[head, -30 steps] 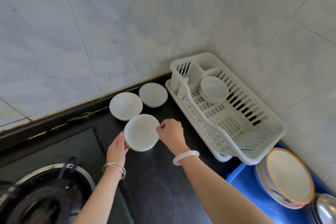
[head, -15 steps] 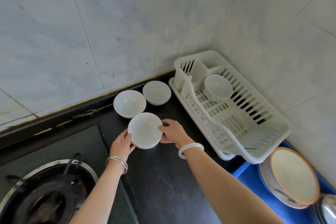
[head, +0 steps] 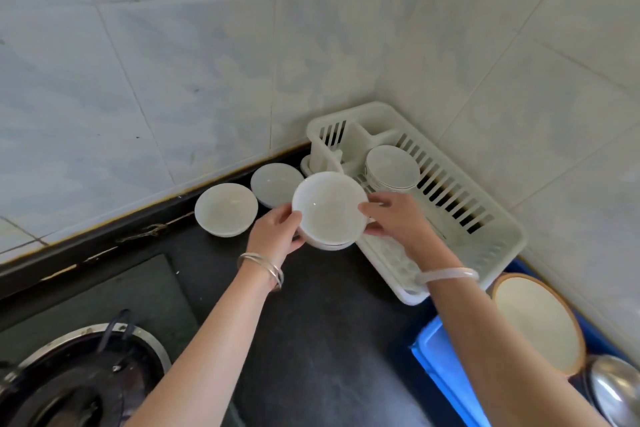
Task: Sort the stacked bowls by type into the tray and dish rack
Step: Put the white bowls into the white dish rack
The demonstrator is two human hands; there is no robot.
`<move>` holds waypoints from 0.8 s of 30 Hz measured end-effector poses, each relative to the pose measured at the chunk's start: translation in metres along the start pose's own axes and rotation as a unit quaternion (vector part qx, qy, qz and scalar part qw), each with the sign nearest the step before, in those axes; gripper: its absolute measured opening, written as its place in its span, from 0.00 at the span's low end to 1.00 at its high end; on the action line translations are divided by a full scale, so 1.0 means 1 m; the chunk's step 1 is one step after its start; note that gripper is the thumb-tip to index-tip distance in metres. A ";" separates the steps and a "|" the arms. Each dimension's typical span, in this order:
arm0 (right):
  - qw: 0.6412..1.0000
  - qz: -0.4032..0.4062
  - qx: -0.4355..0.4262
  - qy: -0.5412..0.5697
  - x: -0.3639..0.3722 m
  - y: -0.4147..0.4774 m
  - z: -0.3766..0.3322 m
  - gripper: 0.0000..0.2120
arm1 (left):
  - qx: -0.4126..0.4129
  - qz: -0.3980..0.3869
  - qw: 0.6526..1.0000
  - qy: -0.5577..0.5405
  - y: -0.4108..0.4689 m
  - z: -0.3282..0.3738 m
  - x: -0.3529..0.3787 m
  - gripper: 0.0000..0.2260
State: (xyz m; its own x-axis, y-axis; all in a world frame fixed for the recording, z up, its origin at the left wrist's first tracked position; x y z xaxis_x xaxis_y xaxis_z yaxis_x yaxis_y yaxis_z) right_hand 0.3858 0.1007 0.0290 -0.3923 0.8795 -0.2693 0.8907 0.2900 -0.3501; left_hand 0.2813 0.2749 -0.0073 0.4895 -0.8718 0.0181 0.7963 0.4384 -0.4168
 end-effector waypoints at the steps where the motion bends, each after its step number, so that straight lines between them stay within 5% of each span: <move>1: 1.000 0.006 0.007 0.003 -0.016 0.001 -0.003 0.05 | 0.003 -0.014 1.000 0.011 0.003 0.008 0.015 0.08; 10: 0.987 0.129 0.093 0.030 -0.151 0.021 0.026 0.15 | -0.022 -0.164 0.984 0.073 0.022 0.026 0.166 0.11; 24: 0.976 0.101 0.159 -0.112 -0.202 0.063 0.084 0.21 | -0.122 -0.211 0.944 0.223 0.060 -0.019 0.262 0.17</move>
State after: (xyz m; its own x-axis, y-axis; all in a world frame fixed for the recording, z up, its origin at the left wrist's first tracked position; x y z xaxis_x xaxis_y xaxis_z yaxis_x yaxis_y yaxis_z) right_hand 0.5014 -0.0901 -0.0139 -0.2879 0.7918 -0.5387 0.8524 -0.0446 -0.5210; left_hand 0.4507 0.0686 -0.0448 -0.0947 -0.9868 -0.1314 0.7547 0.0149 -0.6559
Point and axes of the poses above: each hand's wrist, its own y-axis towards the middle knuckle, its own x-axis out of the palm, z = x × y, the point moved 6 cm from there along y, towards the middle knuckle, and after that the axes turned 9 degrees about y, right-handed, at the moved point
